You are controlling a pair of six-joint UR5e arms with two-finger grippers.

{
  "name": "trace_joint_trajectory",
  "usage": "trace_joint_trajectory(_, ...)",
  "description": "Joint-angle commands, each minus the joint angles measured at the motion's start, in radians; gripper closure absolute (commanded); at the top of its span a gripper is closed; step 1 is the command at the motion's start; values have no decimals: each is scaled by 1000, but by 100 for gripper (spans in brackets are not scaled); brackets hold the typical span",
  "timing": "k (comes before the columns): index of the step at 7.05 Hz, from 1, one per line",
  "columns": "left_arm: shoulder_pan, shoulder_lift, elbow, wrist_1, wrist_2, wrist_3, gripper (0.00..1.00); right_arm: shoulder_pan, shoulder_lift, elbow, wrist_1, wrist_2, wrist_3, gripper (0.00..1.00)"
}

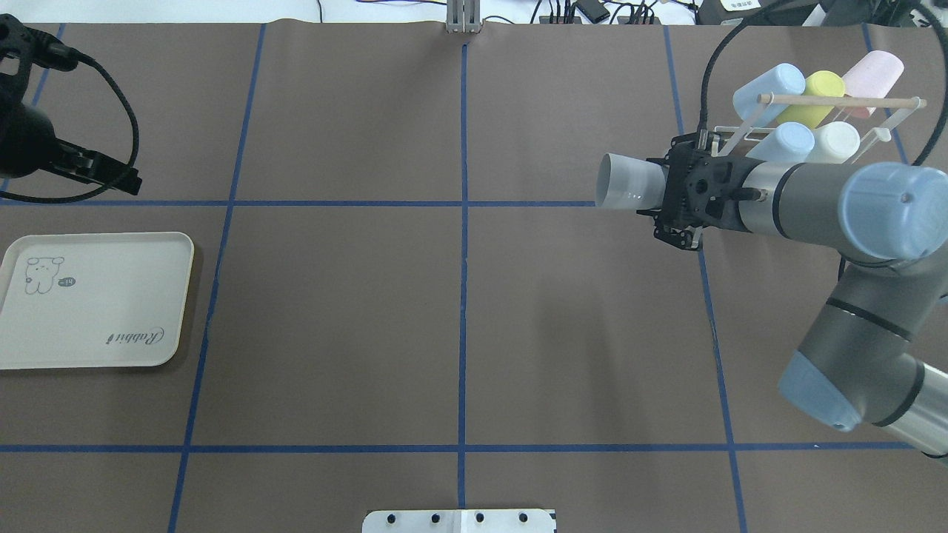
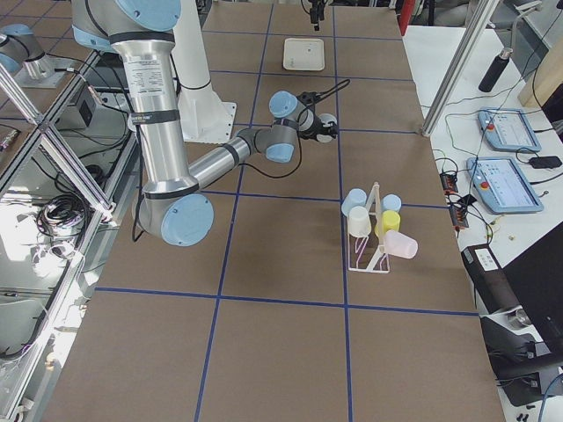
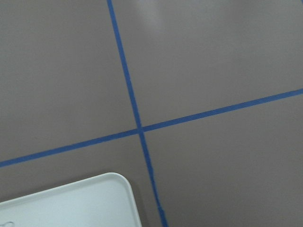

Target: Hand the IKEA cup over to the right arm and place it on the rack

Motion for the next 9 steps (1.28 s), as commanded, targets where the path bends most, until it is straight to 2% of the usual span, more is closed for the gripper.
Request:
trace_joint_trajectory(1, -40, 26, 4, -1, -29, 69, 0, 138, -20, 175, -321, -4, -359, 80)
trace_joint_trajectory(2, -40, 26, 4, -3, -65, 67, 0, 206, -52, 201, -362, -21, -540, 86)
trace_joint_trajectory(3, -40, 26, 4, -3, -73, 67, 0, 266, -90, 203, -361, -89, -765, 91)
trace_joint_trajectory(4, -40, 26, 4, -1, -73, 63, 0, 283, -120, 203, -361, -167, -960, 91)
trace_joint_trajectory(6, -40, 24, 6, -3, -74, 58, 0, 280, -184, 194, -361, -319, -1209, 92)
trace_joint_trajectory(7, -40, 24, 6, -3, -74, 57, 0, 280, -218, 170, -353, -379, -1251, 93)
trace_joint_trajectory(9, -40, 24, 7, -3, -86, 55, 0, 277, -218, 69, -324, -467, -1263, 93)
